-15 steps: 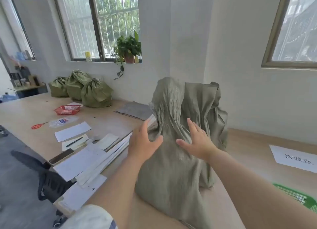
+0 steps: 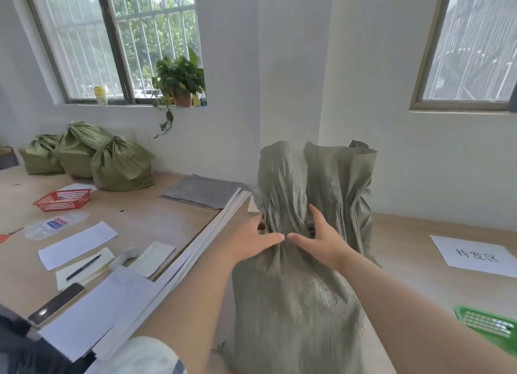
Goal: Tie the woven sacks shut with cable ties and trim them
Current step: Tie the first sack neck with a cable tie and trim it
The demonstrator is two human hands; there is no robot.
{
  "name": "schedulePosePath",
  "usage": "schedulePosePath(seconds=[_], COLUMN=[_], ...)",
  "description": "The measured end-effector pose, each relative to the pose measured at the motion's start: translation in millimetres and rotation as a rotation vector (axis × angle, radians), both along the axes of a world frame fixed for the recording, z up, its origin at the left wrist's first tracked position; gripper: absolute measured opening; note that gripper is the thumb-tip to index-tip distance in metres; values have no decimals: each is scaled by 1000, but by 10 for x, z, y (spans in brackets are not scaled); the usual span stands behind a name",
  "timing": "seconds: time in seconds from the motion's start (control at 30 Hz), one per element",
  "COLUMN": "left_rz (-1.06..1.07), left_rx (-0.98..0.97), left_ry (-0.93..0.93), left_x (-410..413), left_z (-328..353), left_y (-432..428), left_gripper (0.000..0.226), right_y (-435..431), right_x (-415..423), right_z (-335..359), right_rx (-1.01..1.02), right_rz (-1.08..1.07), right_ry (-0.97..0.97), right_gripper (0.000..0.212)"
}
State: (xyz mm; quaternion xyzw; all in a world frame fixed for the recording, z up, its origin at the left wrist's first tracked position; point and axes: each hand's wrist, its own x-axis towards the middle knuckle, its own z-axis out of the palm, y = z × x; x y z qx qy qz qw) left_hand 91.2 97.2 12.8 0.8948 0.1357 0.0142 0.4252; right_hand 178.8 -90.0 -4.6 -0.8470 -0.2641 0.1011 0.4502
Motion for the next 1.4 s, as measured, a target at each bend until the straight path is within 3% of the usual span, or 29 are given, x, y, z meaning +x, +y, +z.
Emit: schedulePosePath(seconds=[0.13, 0.3, 0.5, 0.63, 0.7, 0.87, 1.0, 1.1, 1.2, 1.4], left_rz=[-43, -58, -142, -156, -171, -161, -154, -131, -157, -95], left_rx=[-65, -111, -70, -54, -45, -169, -193, -204, -199, -233], left_ry=[13, -8, -58, -51, -85, -103, -148, -163, -249, -410], left_x=[69, 118, 67, 11, -34, -170, -316, -457, -597, -844], left_z=[-104, -141, -108, -111, -117, -141, -89, 0, 128, 324], left_y=[137, 177, 52, -19, -34, -107, -263, -504, -831, -1625], left_gripper=[69, 56, 21, 53, 53, 30, 41, 46, 21, 31], right_y=[82, 93, 31, -20, -43, -160, -377, -659, -1020, -1866], right_x=[36, -27, -159, -289, -379, -573, -684, -750, -869, -1139], right_z=[-47, -41, -63, -56, -20, 103, 186, 238, 309, 497], right_rx=[-36, -51, -14, 20, 44, 77, 103, 117, 189, 301], right_rz=[-35, -38, -87, -104, -113, -97, -60, -36, -5, -11], right_ry=[-27, -30, 0, 12, 13, 9, 13, 16, 20, -5], right_gripper=[88, 43, 35, 22, 15, 12, 14, 33, 26, 14])
